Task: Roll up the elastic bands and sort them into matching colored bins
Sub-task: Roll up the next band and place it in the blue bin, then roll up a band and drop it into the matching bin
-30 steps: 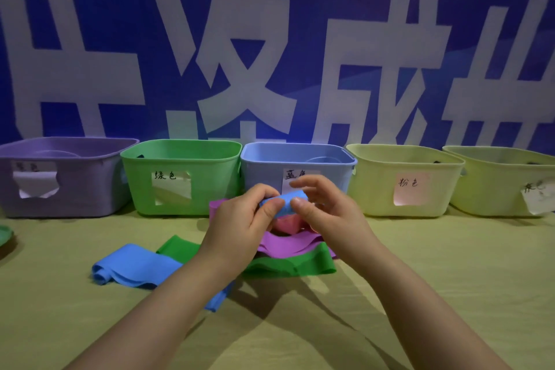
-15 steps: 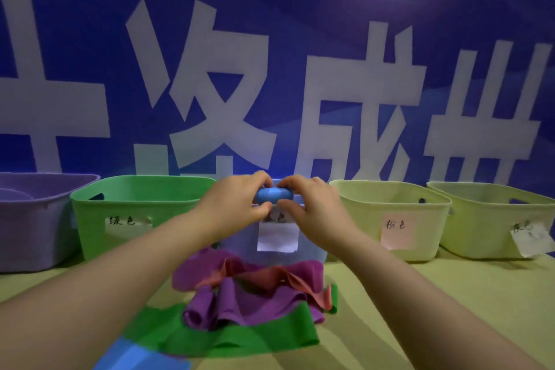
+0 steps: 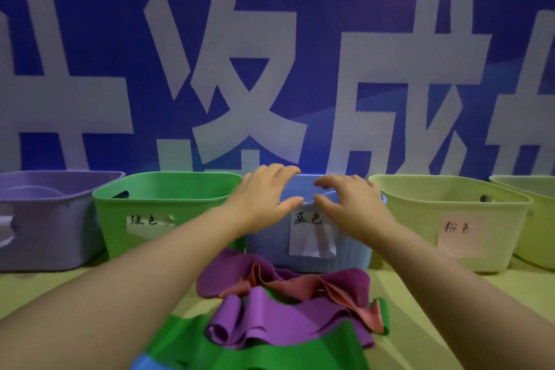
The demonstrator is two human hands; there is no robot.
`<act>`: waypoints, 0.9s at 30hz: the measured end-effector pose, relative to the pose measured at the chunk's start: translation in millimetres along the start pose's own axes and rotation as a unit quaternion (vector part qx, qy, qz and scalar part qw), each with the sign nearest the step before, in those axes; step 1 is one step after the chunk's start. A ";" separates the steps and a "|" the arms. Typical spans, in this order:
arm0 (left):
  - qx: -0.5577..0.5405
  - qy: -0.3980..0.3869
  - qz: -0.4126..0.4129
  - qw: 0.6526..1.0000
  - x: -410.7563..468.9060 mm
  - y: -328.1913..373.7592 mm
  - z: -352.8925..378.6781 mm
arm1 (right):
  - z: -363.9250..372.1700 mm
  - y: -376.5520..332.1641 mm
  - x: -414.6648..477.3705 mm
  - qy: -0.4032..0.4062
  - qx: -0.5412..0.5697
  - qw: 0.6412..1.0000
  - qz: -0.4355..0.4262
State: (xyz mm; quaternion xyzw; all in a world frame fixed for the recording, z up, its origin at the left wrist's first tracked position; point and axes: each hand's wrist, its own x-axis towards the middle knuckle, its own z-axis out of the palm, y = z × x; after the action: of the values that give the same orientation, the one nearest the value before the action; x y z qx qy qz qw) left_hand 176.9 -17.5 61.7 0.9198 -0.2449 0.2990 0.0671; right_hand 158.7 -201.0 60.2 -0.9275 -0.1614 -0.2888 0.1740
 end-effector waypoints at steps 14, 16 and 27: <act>-0.082 0.097 0.011 0.992 -86.3 63.1 28.6 | 15.6 -3.6 -84.7 -0.001 -0.023 0.999 0.044; -0.081 0.093 -0.004 0.992 -97.1 70.4 38.8 | 17.8 0.0 -91.6 -0.017 -0.035 0.997 0.067; -0.067 0.070 -0.032 0.995 -100.2 69.2 38.2 | 14.9 8.6 -100.4 -0.087 0.006 0.985 0.147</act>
State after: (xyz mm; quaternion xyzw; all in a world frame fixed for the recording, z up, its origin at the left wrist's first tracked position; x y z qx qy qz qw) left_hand 92.5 -46.9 -29.3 0.8975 -0.2295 0.3434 0.1548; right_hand 90.9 -222.4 -12.7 -0.9617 -0.0395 -0.1771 0.2054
